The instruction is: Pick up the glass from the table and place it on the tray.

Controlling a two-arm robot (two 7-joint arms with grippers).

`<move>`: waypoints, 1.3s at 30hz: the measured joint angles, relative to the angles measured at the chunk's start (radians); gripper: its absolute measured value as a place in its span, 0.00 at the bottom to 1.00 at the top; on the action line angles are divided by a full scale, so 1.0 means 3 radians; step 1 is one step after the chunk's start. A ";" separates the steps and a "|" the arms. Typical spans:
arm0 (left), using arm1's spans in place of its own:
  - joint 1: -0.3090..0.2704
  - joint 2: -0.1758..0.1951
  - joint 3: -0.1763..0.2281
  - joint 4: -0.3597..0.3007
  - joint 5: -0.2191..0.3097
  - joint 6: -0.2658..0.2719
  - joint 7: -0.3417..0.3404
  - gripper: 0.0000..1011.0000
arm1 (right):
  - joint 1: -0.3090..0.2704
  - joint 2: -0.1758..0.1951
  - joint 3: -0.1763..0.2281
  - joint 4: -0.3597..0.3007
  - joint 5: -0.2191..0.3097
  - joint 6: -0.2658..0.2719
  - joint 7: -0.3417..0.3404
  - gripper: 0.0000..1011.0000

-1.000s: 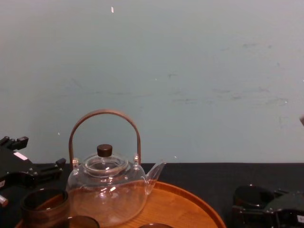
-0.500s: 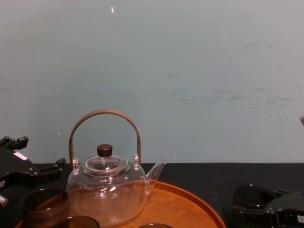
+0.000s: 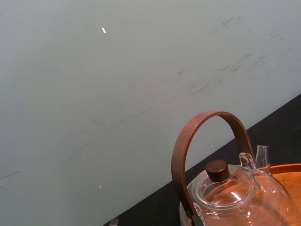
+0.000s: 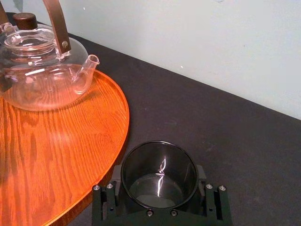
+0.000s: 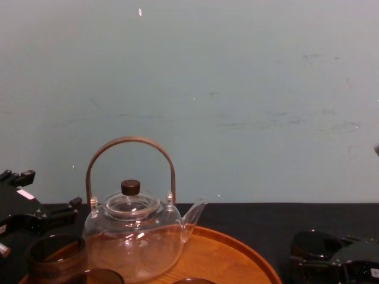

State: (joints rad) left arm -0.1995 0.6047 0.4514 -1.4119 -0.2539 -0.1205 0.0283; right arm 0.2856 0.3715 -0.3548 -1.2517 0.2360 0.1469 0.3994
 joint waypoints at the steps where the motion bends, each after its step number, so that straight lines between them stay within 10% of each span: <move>1: 0.0000 0.0000 0.0000 0.0000 0.0000 0.0000 0.0000 0.99 | 0.0000 0.0000 0.0000 0.0000 0.0000 0.0000 0.0000 0.90; 39: 0.0000 0.0000 0.0000 0.0000 0.0000 0.0000 0.0000 0.99 | -0.0041 0.0039 -0.0030 -0.0123 -0.0055 -0.0005 0.0010 0.90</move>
State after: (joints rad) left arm -0.1995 0.6047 0.4514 -1.4119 -0.2539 -0.1205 0.0283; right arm 0.2732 0.3831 -0.3637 -1.2885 0.2195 0.1454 0.4025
